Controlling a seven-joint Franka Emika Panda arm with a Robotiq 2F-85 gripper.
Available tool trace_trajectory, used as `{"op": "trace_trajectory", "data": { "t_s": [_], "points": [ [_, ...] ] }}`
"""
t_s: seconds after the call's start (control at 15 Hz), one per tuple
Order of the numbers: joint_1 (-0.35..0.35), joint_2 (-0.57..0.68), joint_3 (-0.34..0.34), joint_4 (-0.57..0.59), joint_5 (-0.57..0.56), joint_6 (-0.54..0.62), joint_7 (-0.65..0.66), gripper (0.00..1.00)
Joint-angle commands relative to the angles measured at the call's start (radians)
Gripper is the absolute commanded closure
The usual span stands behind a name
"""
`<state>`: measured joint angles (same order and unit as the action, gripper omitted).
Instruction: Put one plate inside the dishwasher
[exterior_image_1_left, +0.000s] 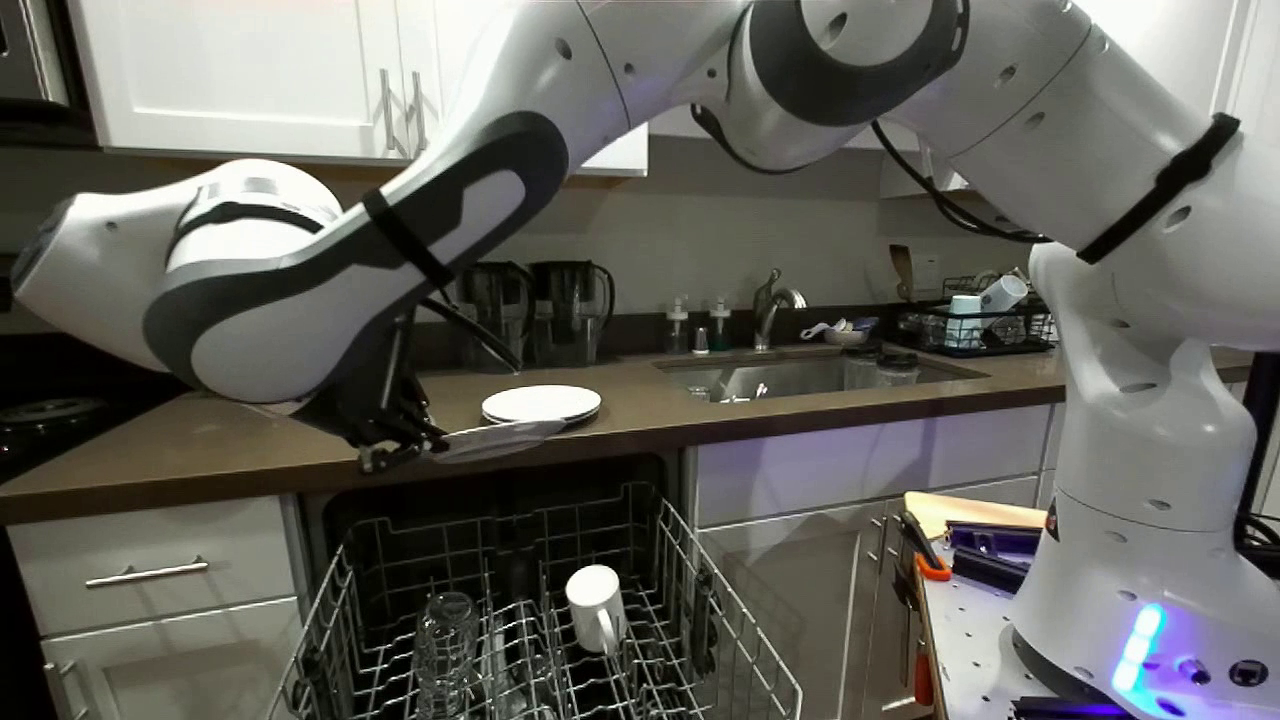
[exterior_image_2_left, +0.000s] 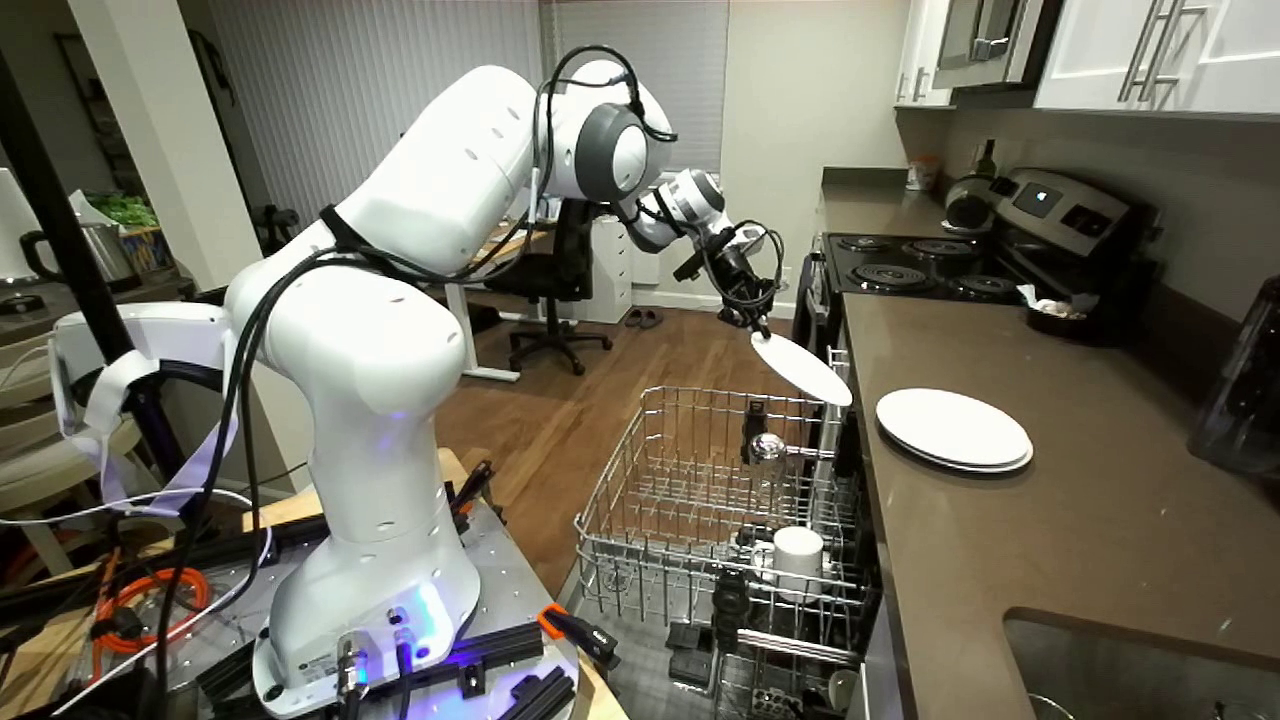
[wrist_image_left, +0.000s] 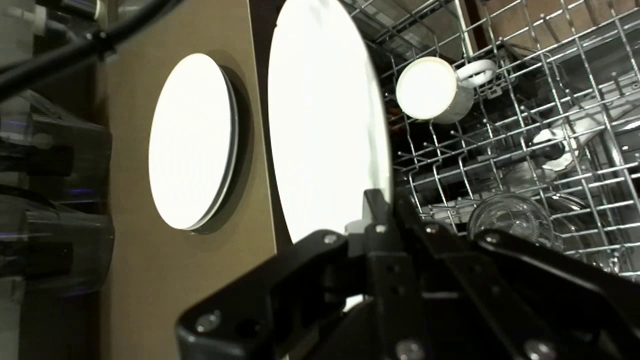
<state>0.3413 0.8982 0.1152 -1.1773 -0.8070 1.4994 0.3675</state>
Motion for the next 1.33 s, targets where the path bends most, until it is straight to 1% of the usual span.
{"op": "trace_trajectory", "data": {
  "t_s": [0.0, 0.13, 0.2, 0.4, 0.53, 0.67, 0.73, 0.8, 0.93, 1.13, 1.2, 1.27],
  "points": [
    [-0.046, -0.116, 0.037, -0.151, 0.031, 0.09, -0.002, 0.99],
    [-0.06, -0.162, 0.05, -0.227, 0.03, 0.161, 0.019, 0.99],
    [-0.035, -0.189, 0.013, -0.266, 0.053, 0.202, 0.02, 0.99],
    [-0.028, -0.27, 0.006, -0.389, 0.051, 0.311, 0.052, 0.99],
    [-0.032, -0.33, 0.011, -0.481, 0.046, 0.407, 0.073, 0.99],
    [-0.027, -0.375, 0.004, -0.551, 0.041, 0.463, 0.099, 0.99],
    [-0.013, -0.276, -0.005, -0.429, 0.05, 0.417, 0.057, 0.95],
    [-0.014, -0.301, -0.004, -0.466, 0.048, 0.437, 0.07, 0.95],
    [-0.015, -0.328, -0.003, -0.504, 0.047, 0.445, 0.079, 0.95],
    [-0.016, -0.334, -0.004, -0.513, 0.046, 0.447, 0.08, 0.95],
    [-0.016, -0.334, -0.004, -0.513, 0.046, 0.447, 0.08, 0.99],
    [-0.021, -0.338, 0.002, -0.523, 0.056, 0.465, 0.075, 0.99]
  ]
}}
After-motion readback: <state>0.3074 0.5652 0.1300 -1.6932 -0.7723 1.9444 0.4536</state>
